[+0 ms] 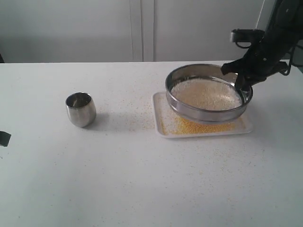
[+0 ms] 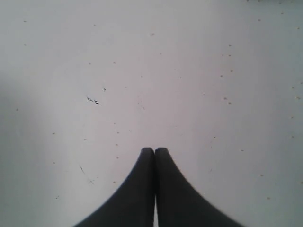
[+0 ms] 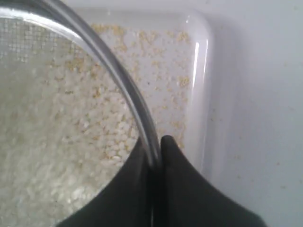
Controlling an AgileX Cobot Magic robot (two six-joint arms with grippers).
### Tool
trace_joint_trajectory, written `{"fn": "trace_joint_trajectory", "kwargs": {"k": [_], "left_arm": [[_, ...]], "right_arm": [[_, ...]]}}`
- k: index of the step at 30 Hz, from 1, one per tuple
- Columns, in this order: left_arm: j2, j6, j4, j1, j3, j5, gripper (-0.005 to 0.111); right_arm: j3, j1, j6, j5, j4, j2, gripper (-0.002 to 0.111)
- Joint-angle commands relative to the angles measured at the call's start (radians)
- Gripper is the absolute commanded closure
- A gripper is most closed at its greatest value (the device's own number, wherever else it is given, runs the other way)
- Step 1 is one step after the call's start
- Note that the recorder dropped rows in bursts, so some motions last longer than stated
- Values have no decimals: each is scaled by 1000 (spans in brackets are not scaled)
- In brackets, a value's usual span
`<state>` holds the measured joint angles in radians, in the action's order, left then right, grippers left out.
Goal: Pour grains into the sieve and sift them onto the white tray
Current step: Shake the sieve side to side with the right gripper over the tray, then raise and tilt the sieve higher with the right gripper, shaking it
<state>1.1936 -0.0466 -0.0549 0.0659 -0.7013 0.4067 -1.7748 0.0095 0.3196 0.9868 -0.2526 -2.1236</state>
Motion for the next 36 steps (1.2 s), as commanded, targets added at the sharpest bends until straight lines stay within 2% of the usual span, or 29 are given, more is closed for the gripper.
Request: {"fn": "trace_joint_trajectory", "kwargs": {"k": [1,2,3,6,7,9,10,11,12,14,15,16,18,19,20,21,22,23,24,25,26,27,28,29,30,31,33,34,36], "left_arm": [[-9,2,-3,-3,5,4,107],[-9,2,-3,-3,5,4,107],[-9,2,-3,-3,5,4,107],[-9,2,-3,-3,5,4,107],[-9,2,-3,-3,5,4,107],[-9,2,-3,-3,5,4,107],[-9,2,-3,-3,5,4,107],[-9,2,-3,-3,5,4,107],[-9,2,-3,-3,5,4,107],[-9,2,-3,-3,5,4,107],[-9,2,-3,-3,5,4,107],[-9,2,-3,-3,5,4,107],[-9,2,-3,-3,5,4,107],[-9,2,-3,-3,5,4,107],[-9,2,-3,-3,5,4,107],[-9,2,-3,-3,5,4,107],[-9,2,-3,-3,5,4,107],[-9,2,-3,-3,5,4,107],[-9,2,-3,-3,5,4,107],[-9,2,-3,-3,5,4,107],[-9,2,-3,-3,5,4,107],[-9,2,-3,-3,5,4,107],[-9,2,-3,-3,5,6,107],[-9,2,-3,-3,5,6,107],[-9,2,-3,-3,5,6,107],[-9,2,-3,-3,5,6,107],[-9,2,-3,-3,5,6,107],[-9,2,-3,-3,5,6,107],[-9,2,-3,-3,5,6,107]], "right_arm": [[-9,20,458,194,-190,18,108],[-9,21,469,188,-172,18,108],[-9,21,389,143,-144,20,108],[-9,10,-91,-29,6,20,108],[-9,10,-160,-41,14,20,108],[-9,19,-46,-14,-23,20,108],[-9,25,101,28,-31,25,108],[-9,30,238,66,1,28,108],[-9,30,276,78,45,32,108],[-9,3,58,26,145,37,108],[-9,-4,-124,0,121,37,108],[-9,-7,-163,-9,31,37,108],[-9,12,208,56,-151,37,108],[-9,22,434,101,-99,48,108],[-9,18,370,60,-19,48,108],[-9,-9,8,-63,100,46,108],[-9,-21,-223,-95,83,41,108],[-9,-17,-95,-74,-100,40,108],[-9,-2,169,-10,-195,40,108],[-7,13,468,108,-154,50,108],[-7,6,311,52,37,57,108],[-7,-12,22,-17,196,57,108],[-7,-37,-312,-60,233,57,108],[-5,-40,-212,-64,122,53,108],[-5,-16,111,-12,-149,45,108],[-5,3,237,18,-221,40,108],[-3,17,155,-17,-26,44,108],[-3,-8,-10,-39,147,44,108],[-3,-28,-117,-58,111,41,108]]}}
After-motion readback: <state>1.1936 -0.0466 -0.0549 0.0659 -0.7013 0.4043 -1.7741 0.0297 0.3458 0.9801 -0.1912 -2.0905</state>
